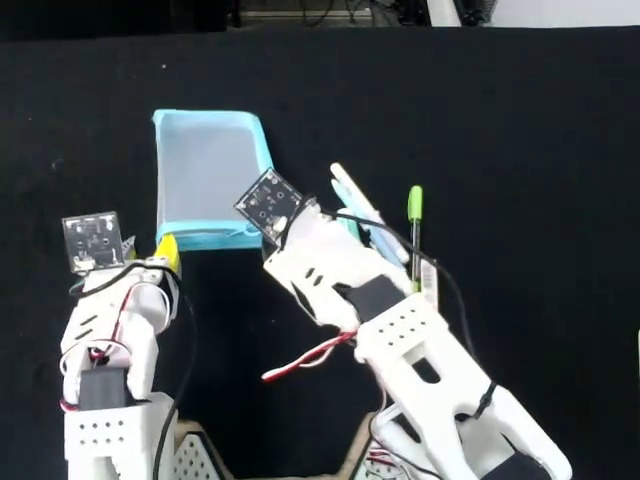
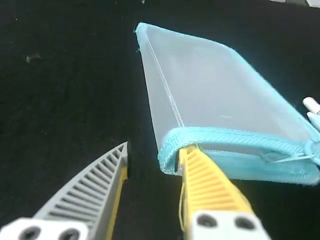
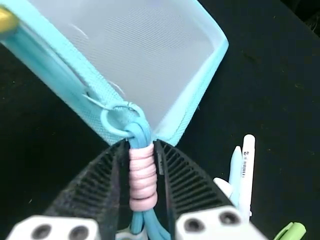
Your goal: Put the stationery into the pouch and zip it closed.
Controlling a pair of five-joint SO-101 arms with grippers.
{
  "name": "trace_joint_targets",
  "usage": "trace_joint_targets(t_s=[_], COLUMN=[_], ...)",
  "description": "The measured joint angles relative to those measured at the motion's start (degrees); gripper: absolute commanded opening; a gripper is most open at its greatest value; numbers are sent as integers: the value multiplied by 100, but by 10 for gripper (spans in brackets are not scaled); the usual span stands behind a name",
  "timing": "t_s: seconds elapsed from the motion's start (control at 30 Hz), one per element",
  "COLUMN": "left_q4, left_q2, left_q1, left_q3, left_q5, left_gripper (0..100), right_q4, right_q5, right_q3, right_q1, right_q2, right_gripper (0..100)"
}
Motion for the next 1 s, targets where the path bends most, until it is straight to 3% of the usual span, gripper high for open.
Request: trace_joint_targets(t_s=[0.23,0.43,0.57,0.87,1.0], left_q4=[-624,-624,-624,-598,-9], left_q2=[0,0,0,0,0], left_q1=[0,149,149,193,123], left_q3=[387,404,448,413,18], left_q5=[-413,-457,-457,-457,-457], left_gripper=[170,162,29,30,30], right_q4=[0,0,0,378,431], right_q5=[0,-9,-9,0,0], right_q3=[0,0,0,0,185], right_q1=[0,0,0,0,0], right_q2=[0,0,0,-879,-1327], right_gripper=[11,11,11,11,11])
